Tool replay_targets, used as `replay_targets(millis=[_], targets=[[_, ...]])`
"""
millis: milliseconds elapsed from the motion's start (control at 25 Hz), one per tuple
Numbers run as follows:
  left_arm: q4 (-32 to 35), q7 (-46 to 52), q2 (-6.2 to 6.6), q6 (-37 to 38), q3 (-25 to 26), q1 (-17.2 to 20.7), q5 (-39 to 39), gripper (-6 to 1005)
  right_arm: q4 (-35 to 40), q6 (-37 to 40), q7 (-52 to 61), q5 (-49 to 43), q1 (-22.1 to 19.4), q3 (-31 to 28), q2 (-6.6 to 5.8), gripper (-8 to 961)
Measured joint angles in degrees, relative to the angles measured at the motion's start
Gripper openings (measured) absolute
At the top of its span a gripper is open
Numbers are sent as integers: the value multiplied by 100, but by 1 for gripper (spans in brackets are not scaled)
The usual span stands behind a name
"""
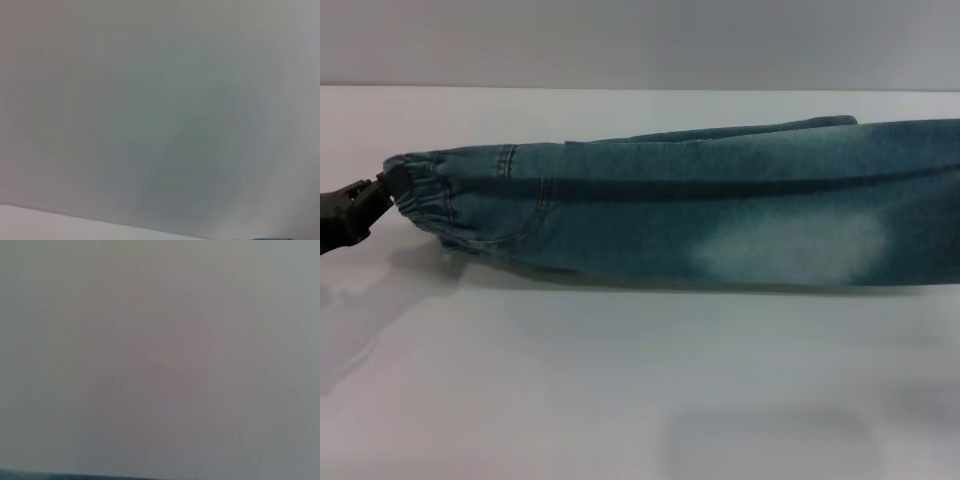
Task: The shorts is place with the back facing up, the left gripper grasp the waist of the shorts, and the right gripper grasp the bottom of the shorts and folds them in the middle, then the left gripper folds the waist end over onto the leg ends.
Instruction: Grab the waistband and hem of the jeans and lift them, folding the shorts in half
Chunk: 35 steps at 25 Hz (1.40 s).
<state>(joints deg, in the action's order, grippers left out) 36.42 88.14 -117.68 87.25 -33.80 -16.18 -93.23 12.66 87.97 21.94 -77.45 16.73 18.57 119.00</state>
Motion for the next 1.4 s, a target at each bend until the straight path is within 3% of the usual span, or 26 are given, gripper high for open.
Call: replay_targets(millis=[240,560,1400], targets=[[-21,-79,-15,-130,-36,-226,-32,52,4,-71,-126,40,172,-66,-9,-2],[-302,-276,-31,-419,-49,-489,-15,53,38,-708,-96,54,614,-139,-36,-2],[-876,-556,-54,-975,-91,-755,-29,58,117,-2425,70,82,1487,-245,-45,0]])
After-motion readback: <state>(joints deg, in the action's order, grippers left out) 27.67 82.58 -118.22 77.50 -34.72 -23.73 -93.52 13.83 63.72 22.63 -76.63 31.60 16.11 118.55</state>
